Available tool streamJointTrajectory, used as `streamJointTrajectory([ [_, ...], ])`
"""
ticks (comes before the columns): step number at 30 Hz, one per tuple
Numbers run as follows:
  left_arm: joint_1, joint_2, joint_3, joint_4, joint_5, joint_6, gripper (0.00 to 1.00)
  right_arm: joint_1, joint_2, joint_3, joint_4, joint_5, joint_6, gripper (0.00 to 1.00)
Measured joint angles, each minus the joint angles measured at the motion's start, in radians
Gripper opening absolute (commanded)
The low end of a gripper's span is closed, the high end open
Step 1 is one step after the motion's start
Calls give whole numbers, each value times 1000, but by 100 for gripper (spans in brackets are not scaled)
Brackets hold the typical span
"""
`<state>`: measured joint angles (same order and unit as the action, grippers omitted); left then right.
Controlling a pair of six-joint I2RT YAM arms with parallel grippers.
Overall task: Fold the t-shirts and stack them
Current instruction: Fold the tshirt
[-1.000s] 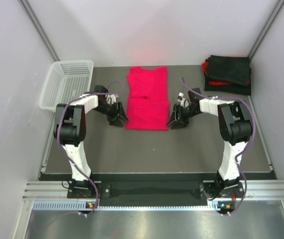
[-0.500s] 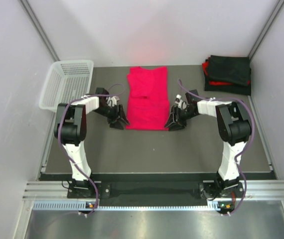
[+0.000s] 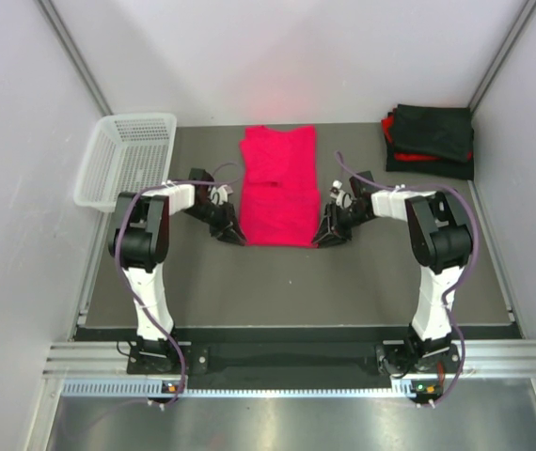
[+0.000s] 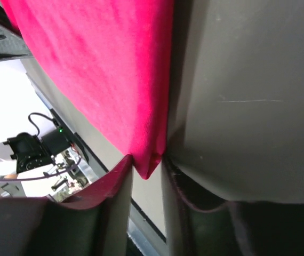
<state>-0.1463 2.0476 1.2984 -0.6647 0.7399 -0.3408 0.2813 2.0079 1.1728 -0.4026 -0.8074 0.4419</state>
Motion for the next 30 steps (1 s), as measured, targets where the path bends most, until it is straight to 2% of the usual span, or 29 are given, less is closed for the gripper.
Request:
streamJointTrajectory([
  [3, -2, 10, 0, 14, 2, -6, 2, 0, 0, -14, 16, 0, 5, 17],
  [6, -3, 10, -5, 27, 8, -3, 0, 0, 1, -21, 21, -2, 6, 12],
  [7, -2, 10, -8, 33, 11, -5, 0, 0, 1, -21, 24, -4, 7, 9],
  [8, -2, 10, -14, 40, 17, -6, 0, 0, 1, -21, 28, -6, 8, 2],
  [9, -2, 9, -19, 47, 24, -7, 0, 0, 1, -21, 34, -8, 10, 1],
  [19, -1, -46, -47, 67, 29, 0, 0, -18, -20, -21, 21, -11, -6, 0],
  [30, -10, -261, -126, 88, 53, 4, 0, -84, -237, -57, -43, -40, -60, 0],
])
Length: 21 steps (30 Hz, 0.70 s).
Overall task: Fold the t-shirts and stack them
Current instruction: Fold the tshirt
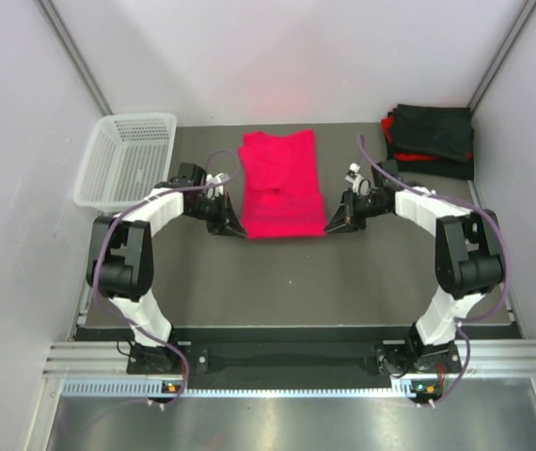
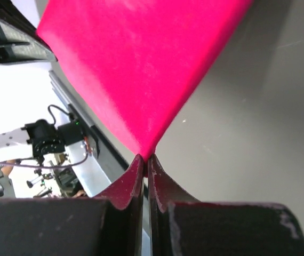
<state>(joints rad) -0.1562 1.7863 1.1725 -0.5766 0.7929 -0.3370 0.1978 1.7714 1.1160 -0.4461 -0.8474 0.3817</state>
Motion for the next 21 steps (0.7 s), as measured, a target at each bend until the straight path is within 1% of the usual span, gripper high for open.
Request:
streamJointTrajectory([
  [6, -3, -79, -23, 1, 3, -1, 0, 0, -78, -21, -13, -14, 4, 0],
  [12, -3, -87, 18, -3, 2, -1, 0, 0, -85, 61, -24, -11, 4, 0],
  [16, 3, -23, 158, 0, 1, 1, 0, 0, -51, 189, -11, -4, 2, 0],
  [21, 18, 135, 385, 28, -3, 14, 0, -9, 78, 395, 23, 13, -3, 0],
])
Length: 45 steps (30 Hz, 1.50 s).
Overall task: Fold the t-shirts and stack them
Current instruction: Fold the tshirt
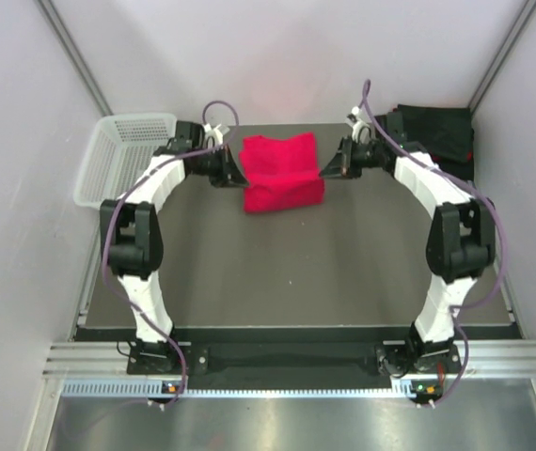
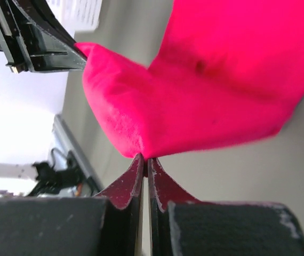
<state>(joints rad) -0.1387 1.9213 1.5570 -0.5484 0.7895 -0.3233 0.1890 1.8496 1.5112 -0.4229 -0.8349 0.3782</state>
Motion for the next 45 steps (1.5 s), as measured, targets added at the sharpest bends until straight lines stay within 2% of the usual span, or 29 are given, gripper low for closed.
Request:
streamJointTrajectory([
  [7, 11, 309, 365, 35, -26, 27, 0, -10, 324, 340, 78, 20, 10, 0],
  [9, 14, 409, 483, 72, -36, 27, 0, -11, 451, 482, 105, 29, 23, 8],
  [10, 16, 467, 549, 90, -46, 26, 9, -13, 523, 570, 128, 34, 30, 14],
  [11, 19, 529, 624, 114, -54, 23, 17, -13, 595, 661, 146, 42, 34, 33],
  [13, 23, 649, 758, 183, -93, 20, 29, -13, 740, 852, 181, 68, 38, 49],
  [14, 23, 699, 814, 212, -134, 23, 41, -13, 791, 908, 205, 89, 35, 57],
  [16, 18, 747, 853, 242, -233, 36, 45, -12, 823, 931, 224, 130, 24, 60],
  [18, 14, 752, 851, 233, -320, 52, 50, -8, 815, 912, 222, 162, 7, 63],
  [21, 3, 704, 801, 238, -414, 67, 52, -8, 732, 805, 211, 203, -47, 65],
  [24, -13, 601, 702, 231, -443, 84, 51, -12, 631, 713, 162, 214, -99, 67],
  [27, -23, 501, 636, 218, -428, 100, 49, -18, 571, 688, 134, 199, -124, 68],
  [31, -21, 427, 604, 179, -308, 132, 42, -37, 568, 672, 135, 142, -110, 69],
  [36, -2, 404, 511, 157, -108, 141, 42, -56, 623, 628, 143, 79, -69, 69],
  [41, 5, 415, 374, 155, 38, 55, 42, -60, 665, 575, 119, 51, -63, 69],
  [45, 3, 464, 345, 188, 113, -11, 42, -61, 665, 557, 104, 38, -61, 69],
])
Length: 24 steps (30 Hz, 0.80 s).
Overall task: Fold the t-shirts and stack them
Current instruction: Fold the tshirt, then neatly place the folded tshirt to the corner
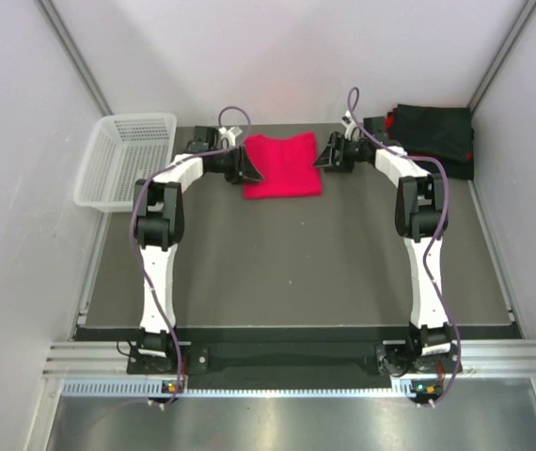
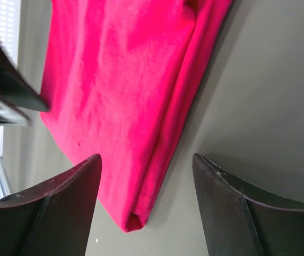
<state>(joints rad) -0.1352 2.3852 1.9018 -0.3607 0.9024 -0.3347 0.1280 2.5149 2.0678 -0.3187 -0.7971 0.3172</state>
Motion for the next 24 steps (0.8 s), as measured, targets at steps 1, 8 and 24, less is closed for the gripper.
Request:
streamJointTrajectory([
  [1, -3, 15, 0, 5, 8, -8, 42, 0, 0, 0, 0, -3, 1, 69],
  [8, -20, 63, 14, 9, 32, -18, 42, 7, 20, 0, 24, -39, 32, 69],
  [24, -26, 63, 18, 7, 22, -9, 43, 55, 76, 30, 135, -95, 126, 66],
])
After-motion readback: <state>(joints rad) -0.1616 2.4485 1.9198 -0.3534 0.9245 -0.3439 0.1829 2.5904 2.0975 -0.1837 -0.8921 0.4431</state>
